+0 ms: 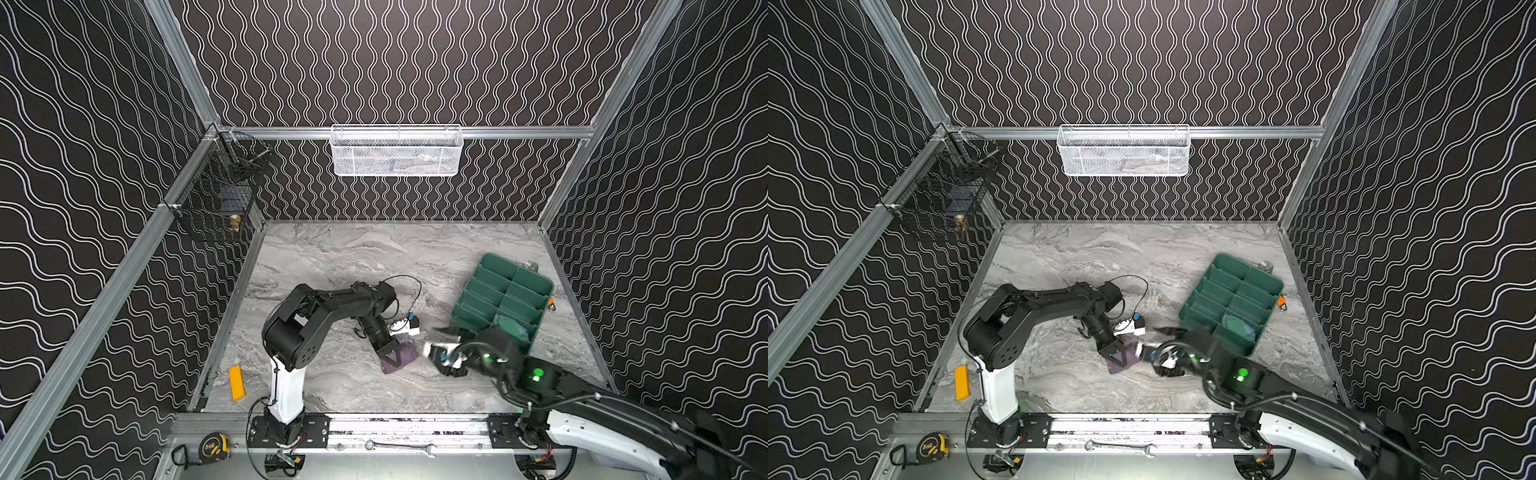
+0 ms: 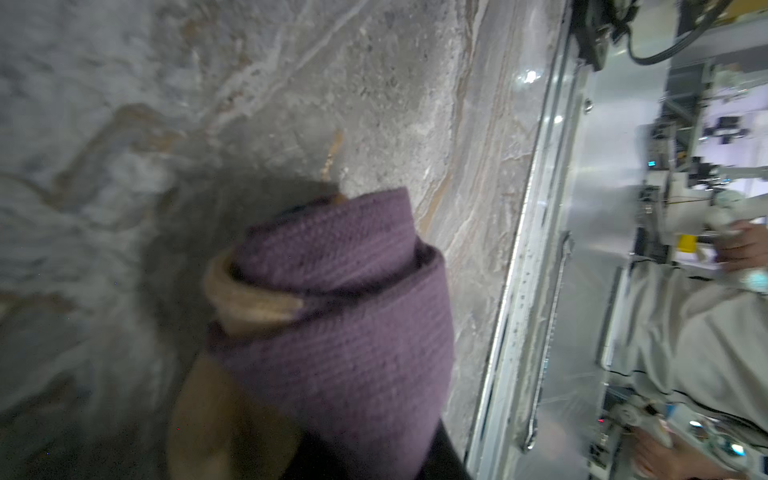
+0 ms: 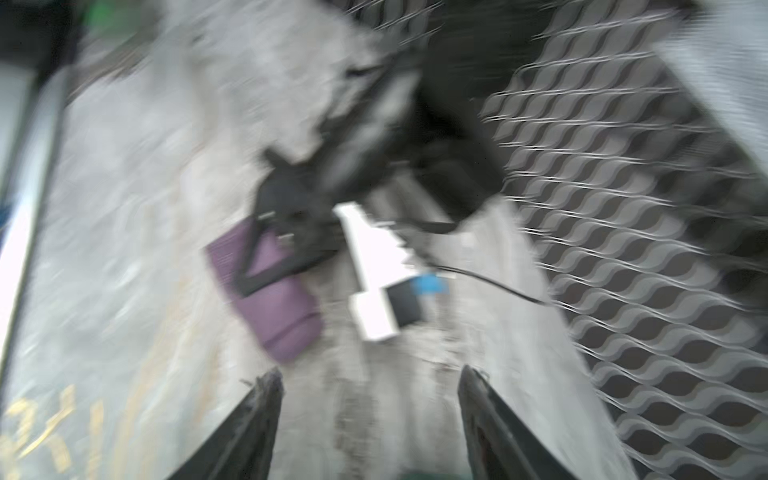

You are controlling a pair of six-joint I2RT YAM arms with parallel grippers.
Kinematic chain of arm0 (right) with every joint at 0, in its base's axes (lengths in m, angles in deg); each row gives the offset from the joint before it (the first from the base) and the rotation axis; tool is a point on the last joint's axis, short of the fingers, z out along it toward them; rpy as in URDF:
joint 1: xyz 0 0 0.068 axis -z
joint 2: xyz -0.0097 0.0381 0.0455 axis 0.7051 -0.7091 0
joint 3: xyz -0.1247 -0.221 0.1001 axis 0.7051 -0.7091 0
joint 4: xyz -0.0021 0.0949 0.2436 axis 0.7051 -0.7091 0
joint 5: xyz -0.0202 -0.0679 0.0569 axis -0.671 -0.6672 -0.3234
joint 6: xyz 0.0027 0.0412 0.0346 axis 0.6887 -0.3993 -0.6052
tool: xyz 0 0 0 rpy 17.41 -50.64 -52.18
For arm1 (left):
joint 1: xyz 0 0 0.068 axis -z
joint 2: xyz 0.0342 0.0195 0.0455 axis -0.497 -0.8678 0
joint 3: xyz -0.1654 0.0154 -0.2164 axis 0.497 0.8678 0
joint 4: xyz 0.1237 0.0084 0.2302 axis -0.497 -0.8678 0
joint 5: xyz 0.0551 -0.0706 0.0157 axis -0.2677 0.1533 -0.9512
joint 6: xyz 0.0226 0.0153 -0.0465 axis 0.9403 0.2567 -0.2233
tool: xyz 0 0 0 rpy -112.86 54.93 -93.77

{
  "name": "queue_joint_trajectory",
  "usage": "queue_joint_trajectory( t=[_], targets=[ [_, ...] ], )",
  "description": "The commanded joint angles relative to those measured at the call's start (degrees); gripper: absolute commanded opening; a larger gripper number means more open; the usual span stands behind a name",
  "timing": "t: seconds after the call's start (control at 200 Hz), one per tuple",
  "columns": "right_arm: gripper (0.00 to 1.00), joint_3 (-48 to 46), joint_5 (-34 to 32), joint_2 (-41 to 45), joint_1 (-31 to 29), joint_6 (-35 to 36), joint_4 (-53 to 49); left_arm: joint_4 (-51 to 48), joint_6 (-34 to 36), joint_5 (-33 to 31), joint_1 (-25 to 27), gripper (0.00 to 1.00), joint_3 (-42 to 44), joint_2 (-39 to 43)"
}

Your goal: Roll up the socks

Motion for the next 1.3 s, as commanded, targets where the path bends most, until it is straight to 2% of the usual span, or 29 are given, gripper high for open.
queue_joint_trajectory(
  t=[0.0, 0.085, 0.17, 0.345, 0.475, 0.596, 0.671, 0.791, 1.001, 1.086, 1.291],
  targets=[
    [0.69, 0.4, -3.1, -11.2, -4.6, 2.9, 4.9, 1.8, -1.3, -26.7, -0.2, 0.00, 1.1, -4.3],
    [0.70, 2.4, -5.9, -22.5, -7.8, 3.0, 8.7, 2.5, -1.9, -27.8, -0.6, 0.00, 1.6, -3.9],
    [0.70, 3.5, -6.7, -30.2, -8.9, 3.7, 13.7, 2.9, -1.9, -28.3, -0.6, 0.00, 2.1, -2.9],
    [0.69, 3.8, -11.2, -38.5, -9.0, 5.3, 24.1, 3.1, -1.9, -27.7, -0.6, 0.00, 2.1, -3.1],
    [0.63, 3.4, -13.7, -42.6, -9.0, 6.9, 26.5, 3.0, -2.0, -27.0, -0.6, 0.00, 1.5, -3.9],
    [0.47, 2.7, -12.6, -43.8, -9.1, 6.2, 24.7, 3.4, -2.0, -26.4, -0.5, 0.00, 1.6, -3.3],
    [0.27, 3.0, -11.4, -44.4, -9.4, 4.9, 21.9, 4.6, -2.8, -25.8, -0.6, 0.00, 1.9, -2.2],
    [0.00, 3.3, -11.7, -45.5, -10.6, 3.6, 19.3, 6.4, -4.0, -22.7, -0.6, 0.19, 2.2, 0.7],
    [0.00, 2.5, -13.0, -44.4, -11.1, 1.0, 17.1, 8.1, -5.7, -16.0, -0.5, 0.33, 2.4, 6.3],
    [0.00, 1.5, -13.8, -43.1, -11.0, 0.2, 17.4, 9.4, -6.6, -13.3, -0.5, 0.35, 3.2, 9.0],
    [0.00, 0.6, -14.2, -40.0, -10.6, -1.2, 13.6, 15.1, -9.8, -12.3, -0.6, 0.51, 7.2, 21.6]
  ],
)
